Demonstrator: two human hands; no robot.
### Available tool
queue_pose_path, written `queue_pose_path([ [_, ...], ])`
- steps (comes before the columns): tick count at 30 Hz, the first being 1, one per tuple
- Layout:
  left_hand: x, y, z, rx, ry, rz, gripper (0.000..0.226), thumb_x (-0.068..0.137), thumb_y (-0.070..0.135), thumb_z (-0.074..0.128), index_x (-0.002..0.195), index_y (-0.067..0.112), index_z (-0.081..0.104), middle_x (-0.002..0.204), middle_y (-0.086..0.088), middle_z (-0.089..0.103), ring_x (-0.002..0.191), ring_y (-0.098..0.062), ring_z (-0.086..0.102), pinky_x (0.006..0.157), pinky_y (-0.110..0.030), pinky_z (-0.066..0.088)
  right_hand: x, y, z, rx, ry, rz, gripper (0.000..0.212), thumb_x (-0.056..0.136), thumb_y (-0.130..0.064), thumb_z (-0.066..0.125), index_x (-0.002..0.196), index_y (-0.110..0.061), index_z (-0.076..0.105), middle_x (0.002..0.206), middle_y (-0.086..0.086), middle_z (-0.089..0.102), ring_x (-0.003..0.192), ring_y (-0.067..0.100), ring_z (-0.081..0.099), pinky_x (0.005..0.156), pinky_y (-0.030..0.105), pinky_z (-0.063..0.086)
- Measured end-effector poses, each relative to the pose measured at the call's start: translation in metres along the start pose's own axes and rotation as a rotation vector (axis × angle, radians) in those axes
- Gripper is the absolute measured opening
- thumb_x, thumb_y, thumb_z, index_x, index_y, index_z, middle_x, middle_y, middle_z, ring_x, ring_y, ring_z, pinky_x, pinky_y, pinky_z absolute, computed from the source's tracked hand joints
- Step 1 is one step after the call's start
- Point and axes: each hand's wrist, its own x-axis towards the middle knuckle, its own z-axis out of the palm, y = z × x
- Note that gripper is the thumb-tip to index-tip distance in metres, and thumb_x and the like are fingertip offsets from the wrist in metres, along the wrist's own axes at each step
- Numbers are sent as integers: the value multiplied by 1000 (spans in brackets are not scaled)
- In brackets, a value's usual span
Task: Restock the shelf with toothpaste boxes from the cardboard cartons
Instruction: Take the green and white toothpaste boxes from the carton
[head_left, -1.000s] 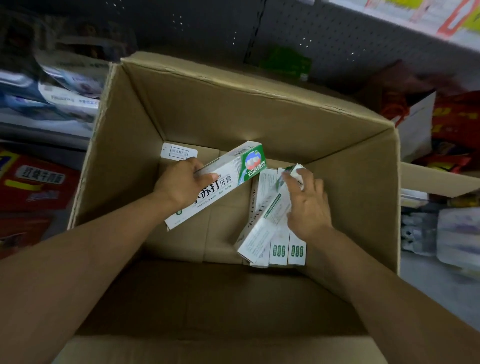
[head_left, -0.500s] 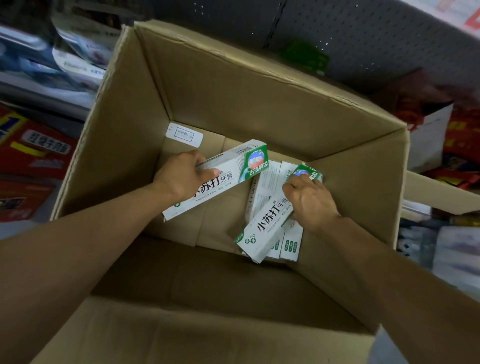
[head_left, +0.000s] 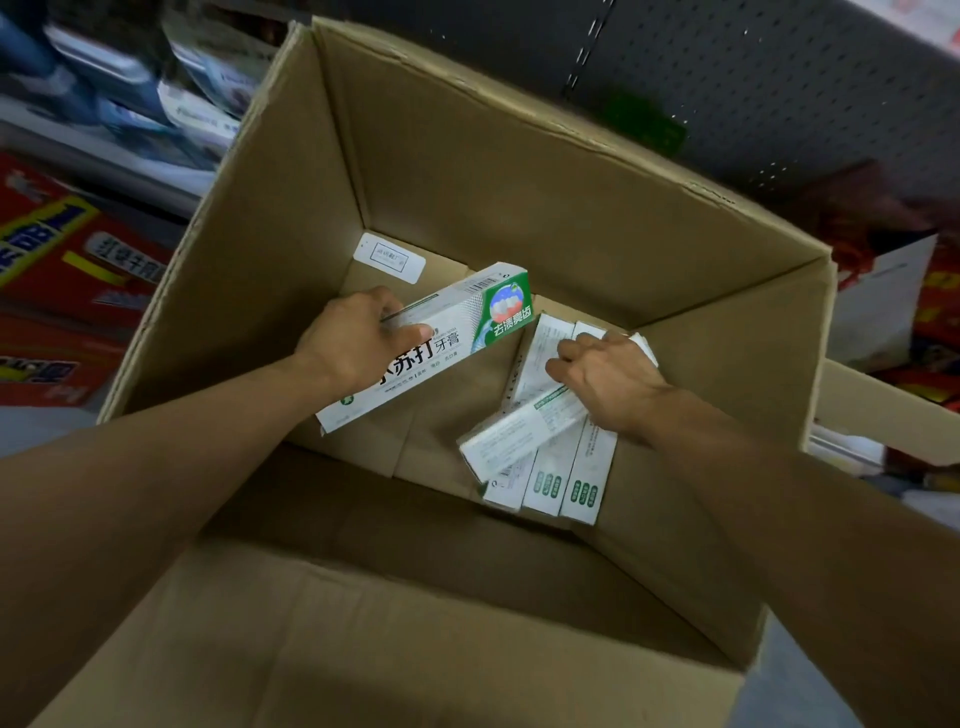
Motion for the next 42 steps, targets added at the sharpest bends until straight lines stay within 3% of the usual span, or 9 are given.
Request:
queue_pose_path([
  [4, -2, 1, -6, -45, 18, 4, 35, 89, 44, 57, 110, 16, 57, 95, -3, 68, 75, -14, 64, 59, -29, 50, -4, -2, 3, 104, 213, 196, 56, 34, -13, 85, 84, -7, 62, 81, 12, 63, 71, 30, 60, 56, 31, 45],
  [10, -4, 8, -12, -51, 69, 9, 33, 89, 42, 58, 108, 16, 58, 95, -5, 68, 79, -19, 66, 69, -38, 56, -1, -24, 21, 142, 206, 316, 66, 20, -11, 88, 80, -9, 60, 73, 6, 60, 63, 22, 57, 45, 25, 41],
  [14, -6, 11, -14, -61, 73, 12, 33, 88, 41, 59, 110, 16, 58, 101, -5, 68, 82, -19, 66, 71, -37, 56, -21, -36, 23, 244, 152, 278, 62, 47, -33, 90, 96, -8, 61, 93, 8, 63, 82, 23, 58, 61, 32, 49],
  [18, -4, 13, -15, -38, 63, 23, 34, 89, 41, 58, 112, 16, 57, 103, -5, 68, 81, -19, 66, 68, -36, 55, -27, -34, 21, 537, 223, 455, 46, 89, -40, 56, 123, -12, 45, 121, 6, 53, 111, 22, 47, 89, 34, 41],
  [22, 3, 10, -16, -24, 89, 9, 37, 89, 43, 58, 114, 16, 57, 105, -4, 67, 82, -19, 65, 71, -37, 56, -10, -18, 30, 736, 1, 462, 64, 87, -45, 59, 137, -13, 35, 137, 9, 44, 124, 25, 39, 102, 39, 37],
  [28, 7, 6, -17, 3, 96, 5, 38, 88, 44, 58, 115, 17, 57, 106, -4, 67, 81, -18, 65, 70, -36, 56, 1, -17, 41, 842, -213, 454, 58, 81, -51, 64, 124, -16, 47, 124, 8, 45, 112, 23, 43, 94, 39, 43],
  [33, 5, 11, -20, -9, 105, -6, 37, 88, 43, 59, 113, 16, 57, 105, -4, 67, 84, -20, 65, 74, -39, 56, -1, -20, 40, 855, -250, 465, 53, 80, -54, 64, 115, -19, 48, 118, 5, 45, 107, 20, 44, 90, 37, 43],
  [37, 1, 15, -22, 8, 113, 0, 40, 86, 45, 59, 114, 15, 59, 103, -6, 68, 89, -24, 64, 79, -40, 54, -4, -29, 41, 967, -223, 463, 42, 80, -47, 68, 99, -19, 43, 106, 3, 55, 90, 16, 52, 63, 26, 38],
  [42, -3, 17, -21, 5, 139, 0, 42, 87, 44, 59, 116, 13, 59, 105, -7, 67, 89, -23, 63, 74, -34, 51, -15, -41, 42, 1055, -173, 544, 67, 69, -42, 80, 114, -15, 39, 114, 3, 52, 102, 18, 54, 83, 39, 52],
])
